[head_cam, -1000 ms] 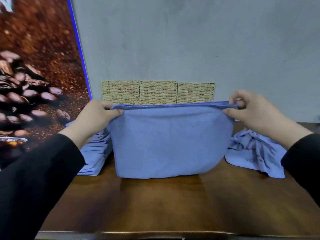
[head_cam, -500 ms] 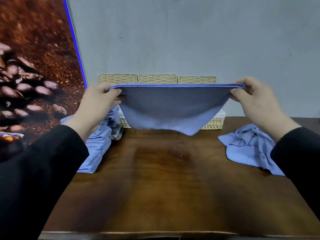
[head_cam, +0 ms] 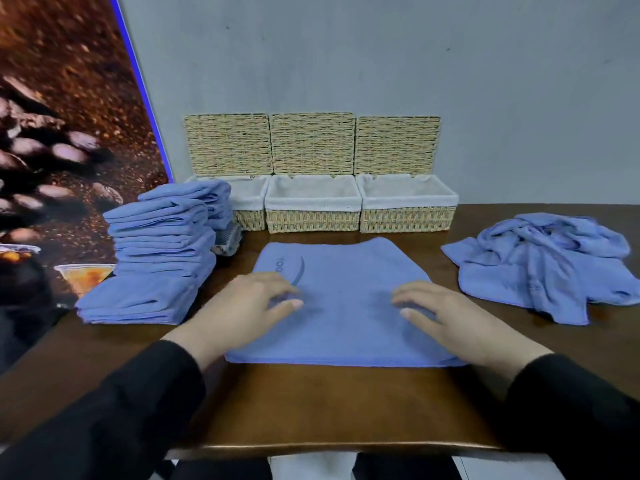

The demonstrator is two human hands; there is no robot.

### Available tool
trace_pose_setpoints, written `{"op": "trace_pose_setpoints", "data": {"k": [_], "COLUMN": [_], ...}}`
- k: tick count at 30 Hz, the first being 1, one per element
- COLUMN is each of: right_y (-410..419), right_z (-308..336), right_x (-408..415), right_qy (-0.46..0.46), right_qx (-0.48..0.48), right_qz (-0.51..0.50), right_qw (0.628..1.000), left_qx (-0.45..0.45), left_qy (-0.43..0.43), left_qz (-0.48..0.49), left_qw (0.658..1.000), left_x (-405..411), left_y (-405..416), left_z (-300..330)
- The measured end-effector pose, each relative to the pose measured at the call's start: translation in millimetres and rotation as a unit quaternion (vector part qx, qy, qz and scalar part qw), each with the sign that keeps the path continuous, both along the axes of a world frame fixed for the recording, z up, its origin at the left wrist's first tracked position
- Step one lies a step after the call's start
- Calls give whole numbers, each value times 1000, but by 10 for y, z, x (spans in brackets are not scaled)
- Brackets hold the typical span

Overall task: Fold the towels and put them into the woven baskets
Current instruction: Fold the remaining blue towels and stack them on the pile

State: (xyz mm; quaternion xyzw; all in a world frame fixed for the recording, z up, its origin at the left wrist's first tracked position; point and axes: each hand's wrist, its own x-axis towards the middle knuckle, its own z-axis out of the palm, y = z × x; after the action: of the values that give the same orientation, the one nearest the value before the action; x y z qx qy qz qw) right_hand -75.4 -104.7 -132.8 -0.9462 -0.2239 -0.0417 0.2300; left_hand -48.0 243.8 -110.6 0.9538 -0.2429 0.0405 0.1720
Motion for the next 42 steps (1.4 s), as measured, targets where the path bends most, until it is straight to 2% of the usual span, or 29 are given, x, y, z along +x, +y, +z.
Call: {"op": "trace_pose_setpoints", "data": {"k": [4, 7, 9, 11, 13, 16, 19, 23, 25, 28, 32, 35, 40, 42], "right_y": [144, 120, 71, -20, -100, -154, -153, -163, -148, -129, -155, -214, -304, -349], "right_z": [-71, -4, 50, 64, 56, -32, -167, -280, -275, -189, -99, -60, -4, -15], "right_x": [154, 244, 434, 755, 1097, 1506, 1759, 1957, 2013, 2002, 2007, 2027, 2014, 2032], "right_qy": [62, 57, 24, -4, -24, -27, 21, 63, 76, 87, 131, 128, 65, 49], "right_qx": [-70, -1, 55, 83, 72, 45, 68, 25, 40, 132, 348, 427, 365, 309], "right_qz": [22, 16, 4, -30, -78, -125, -116, -73, -36, -15, -37, -49, -101, -108], "right_qw": [995, 998, 998, 996, 994, 991, 991, 995, 996, 987, 928, 894, 923, 944], "left_qx": [130, 160, 139, 79, 39, 46, 84, 68, 68, 63, 60, 57, 63, 63], "left_qy": [35, -21, -43, -33, -10, 7, 12, 27, 26, 28, 31, 36, 38, 40], "left_qz": [-6, 55, 55, 46, 29, 7, 6, 20, 23, 30, 32, 32, 33, 34], "left_qw": [991, 985, 988, 995, 999, 999, 996, 997, 997, 997, 997, 997, 997, 997], "left_x": [96, 212, 352, 528, 744, 1032, 1110, 1097, 1109, 1105, 1103, 1094, 1092, 1089], "left_y": [-375, -456, -571, -753, -959, -1183, -1214, -1194, -1200, -1209, -1210, -1205, -1201, -1201], "left_z": [-151, -62, 19, 41, -23, -227, -445, -560, -553, -545, -538, -541, -533, -534]}}
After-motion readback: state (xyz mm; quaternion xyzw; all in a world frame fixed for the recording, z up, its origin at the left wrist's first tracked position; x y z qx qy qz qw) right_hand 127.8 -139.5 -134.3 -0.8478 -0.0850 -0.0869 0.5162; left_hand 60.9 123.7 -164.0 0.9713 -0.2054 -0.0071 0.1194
